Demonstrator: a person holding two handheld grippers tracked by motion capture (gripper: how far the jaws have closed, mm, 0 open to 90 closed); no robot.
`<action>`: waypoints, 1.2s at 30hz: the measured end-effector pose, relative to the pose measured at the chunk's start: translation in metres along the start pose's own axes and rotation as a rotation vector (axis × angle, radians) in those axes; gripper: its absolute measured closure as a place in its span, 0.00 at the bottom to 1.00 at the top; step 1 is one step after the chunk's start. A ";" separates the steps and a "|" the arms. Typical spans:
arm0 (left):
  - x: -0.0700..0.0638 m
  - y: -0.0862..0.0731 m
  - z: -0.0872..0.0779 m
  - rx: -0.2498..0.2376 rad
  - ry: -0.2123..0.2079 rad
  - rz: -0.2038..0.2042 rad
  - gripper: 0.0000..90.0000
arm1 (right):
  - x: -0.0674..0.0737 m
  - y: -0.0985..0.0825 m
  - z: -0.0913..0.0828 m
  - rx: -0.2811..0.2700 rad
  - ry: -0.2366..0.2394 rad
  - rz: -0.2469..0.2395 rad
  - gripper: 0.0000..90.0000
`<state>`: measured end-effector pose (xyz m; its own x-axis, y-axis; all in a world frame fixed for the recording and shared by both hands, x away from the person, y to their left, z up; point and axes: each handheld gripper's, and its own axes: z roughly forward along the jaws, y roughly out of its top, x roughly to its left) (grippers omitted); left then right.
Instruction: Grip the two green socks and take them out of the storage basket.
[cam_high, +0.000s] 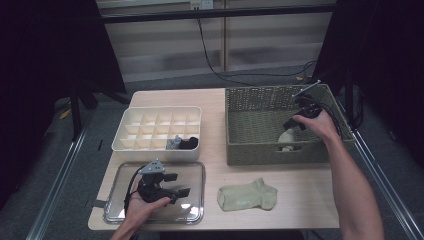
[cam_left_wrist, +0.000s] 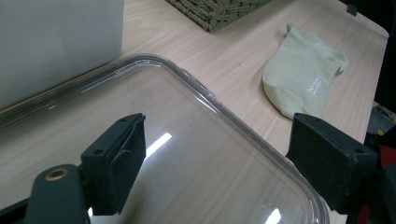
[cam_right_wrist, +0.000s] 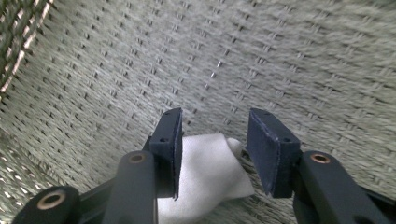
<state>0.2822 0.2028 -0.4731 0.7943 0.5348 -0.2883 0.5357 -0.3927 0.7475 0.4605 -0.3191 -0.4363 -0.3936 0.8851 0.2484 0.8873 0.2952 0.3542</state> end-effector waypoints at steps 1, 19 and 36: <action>0.001 0.000 0.000 0.001 -0.001 0.004 0.21 | 0.000 0.000 0.001 0.006 -0.002 -0.001 0.65; 0.002 0.000 -0.004 -0.019 0.003 -0.004 0.22 | 0.006 0.000 0.000 -0.034 -0.013 -0.057 0.97; 0.002 -0.001 -0.005 -0.016 0.011 -0.006 0.22 | 0.010 0.001 -0.020 -0.194 0.042 -0.030 0.97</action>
<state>0.2816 0.2075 -0.4714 0.7877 0.5453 -0.2867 0.5360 -0.3770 0.7554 0.4522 -0.3169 -0.4155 -0.4323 0.8599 0.2716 0.8140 0.2425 0.5278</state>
